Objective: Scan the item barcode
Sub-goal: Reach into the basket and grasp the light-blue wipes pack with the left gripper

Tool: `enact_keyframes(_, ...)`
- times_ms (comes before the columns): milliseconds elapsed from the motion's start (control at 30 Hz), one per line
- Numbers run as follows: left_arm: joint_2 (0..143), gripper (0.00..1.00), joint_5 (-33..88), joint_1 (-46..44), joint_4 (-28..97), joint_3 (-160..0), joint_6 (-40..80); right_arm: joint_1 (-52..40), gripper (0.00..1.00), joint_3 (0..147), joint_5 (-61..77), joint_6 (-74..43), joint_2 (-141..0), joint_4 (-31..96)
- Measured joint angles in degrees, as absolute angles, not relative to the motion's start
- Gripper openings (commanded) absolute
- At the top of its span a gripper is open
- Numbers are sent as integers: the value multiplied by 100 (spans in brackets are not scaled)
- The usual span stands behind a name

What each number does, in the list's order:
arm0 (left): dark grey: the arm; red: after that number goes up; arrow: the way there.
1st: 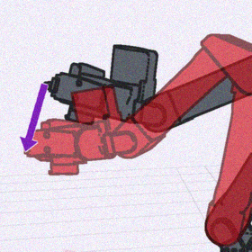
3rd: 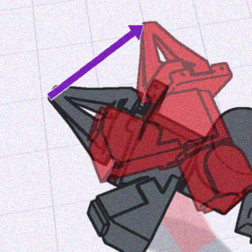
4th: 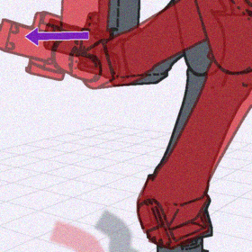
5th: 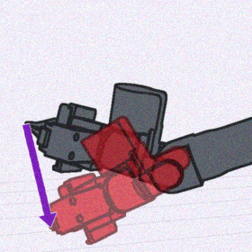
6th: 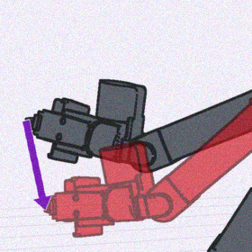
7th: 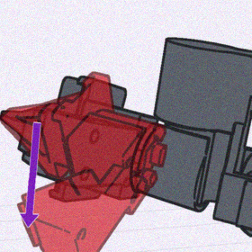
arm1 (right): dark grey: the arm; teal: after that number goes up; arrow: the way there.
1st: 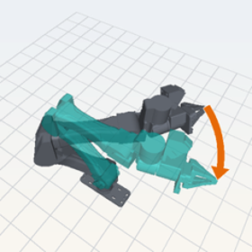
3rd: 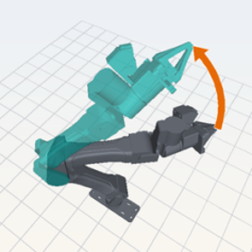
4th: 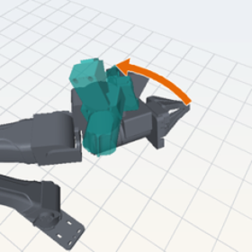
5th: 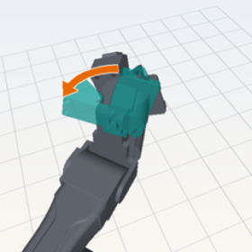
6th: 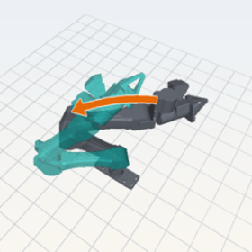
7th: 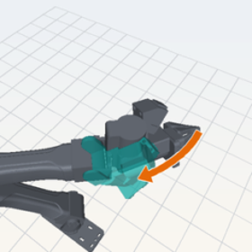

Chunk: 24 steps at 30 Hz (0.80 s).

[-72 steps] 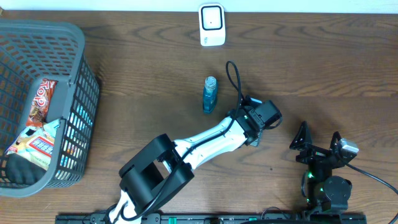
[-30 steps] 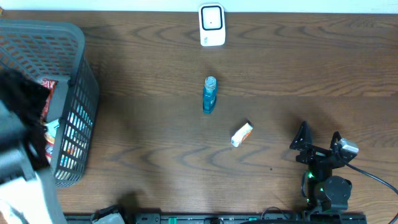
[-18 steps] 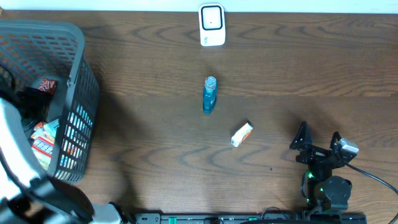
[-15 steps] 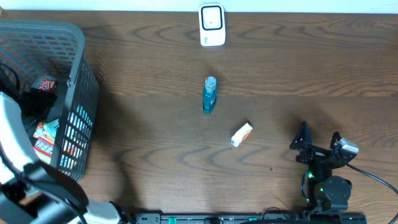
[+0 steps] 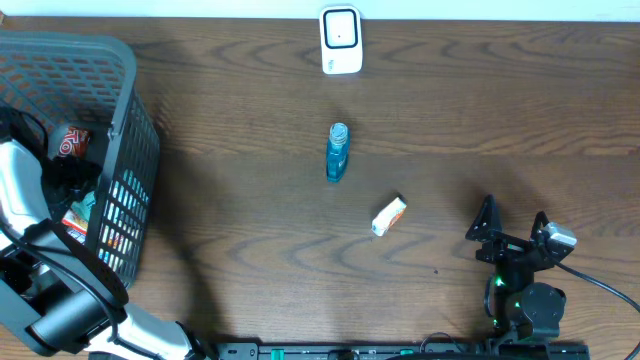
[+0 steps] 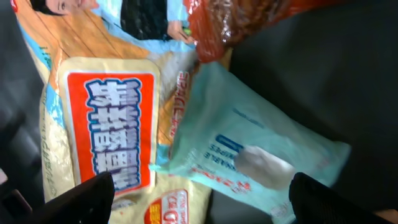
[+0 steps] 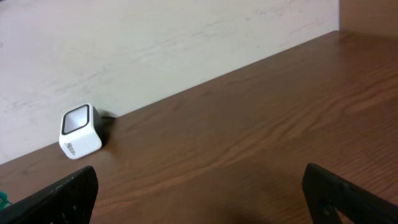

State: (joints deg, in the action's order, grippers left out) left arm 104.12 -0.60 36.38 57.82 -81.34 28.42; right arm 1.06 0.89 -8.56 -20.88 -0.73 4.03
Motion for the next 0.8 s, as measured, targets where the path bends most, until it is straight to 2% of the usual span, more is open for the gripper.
enact_keyframes(467,10412,76,-32,3638,4840,-7212,2639,106,99,89,-854,-2088,-73,403)
enact_keyframes(533,10409,70,-21,3638,4696,-7131,2622,106,99,89,-856,-2088,-73,403)
enact_keyframes(567,10401,65,-5,3638,4595,-7070,2615,106,99,89,-856,-2088,-73,403)
enact_keyframes(633,10363,48,32,3634,4421,-6960,2593,106,99,89,-856,-2088,-73,403)
enact_keyframes(733,10315,8,141,3632,4182,-6816,2554,106,99,89,-856,-2088,-73,403)
enact_keyframes(800,10265,7,158,3627,4104,-6746,2528,106,99,89,-856,-2088,-71,403)
